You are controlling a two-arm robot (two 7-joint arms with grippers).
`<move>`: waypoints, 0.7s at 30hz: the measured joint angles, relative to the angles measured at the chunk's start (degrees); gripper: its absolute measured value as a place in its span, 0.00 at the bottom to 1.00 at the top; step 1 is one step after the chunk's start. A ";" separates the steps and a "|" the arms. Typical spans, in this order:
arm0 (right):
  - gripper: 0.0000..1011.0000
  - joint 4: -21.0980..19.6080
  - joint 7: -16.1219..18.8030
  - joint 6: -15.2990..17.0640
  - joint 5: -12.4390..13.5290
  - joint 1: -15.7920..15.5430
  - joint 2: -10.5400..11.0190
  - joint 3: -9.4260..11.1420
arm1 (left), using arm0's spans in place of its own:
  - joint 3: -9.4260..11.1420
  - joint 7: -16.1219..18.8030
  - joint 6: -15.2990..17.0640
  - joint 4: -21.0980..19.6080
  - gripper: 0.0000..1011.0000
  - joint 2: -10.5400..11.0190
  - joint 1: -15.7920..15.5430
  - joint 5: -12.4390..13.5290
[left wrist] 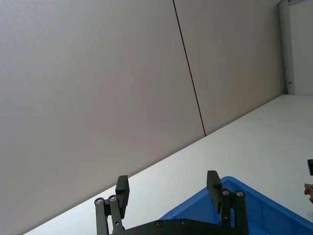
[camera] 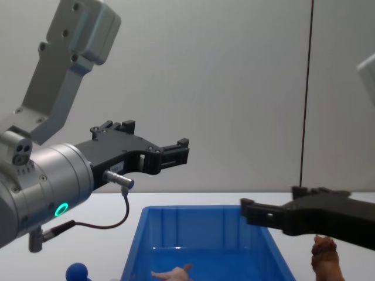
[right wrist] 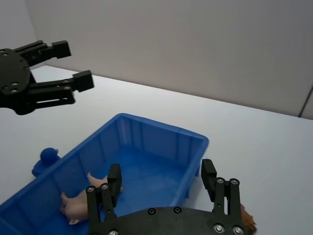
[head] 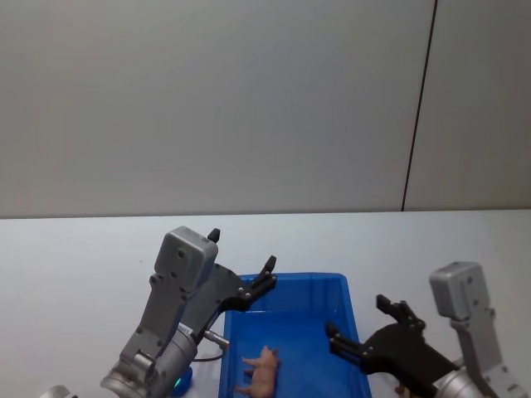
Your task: Pick up the two dolls from the table and place them into the box.
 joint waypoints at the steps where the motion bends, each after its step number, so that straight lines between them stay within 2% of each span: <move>1: 0.99 -0.27 -0.39 0.04 0.03 -0.18 0.17 0.08 | 0.00 0.00 0.00 0.00 0.99 0.00 0.00 0.00; 11: 0.99 -3.66 -6.01 0.88 0.39 -3.74 2.39 1.25 | 0.00 0.00 0.00 0.00 0.99 0.00 0.00 0.00; 21: 0.99 -4.69 -10.46 1.98 0.69 -6.25 3.48 2.02 | 0.00 0.00 0.00 0.00 0.99 0.00 0.00 0.00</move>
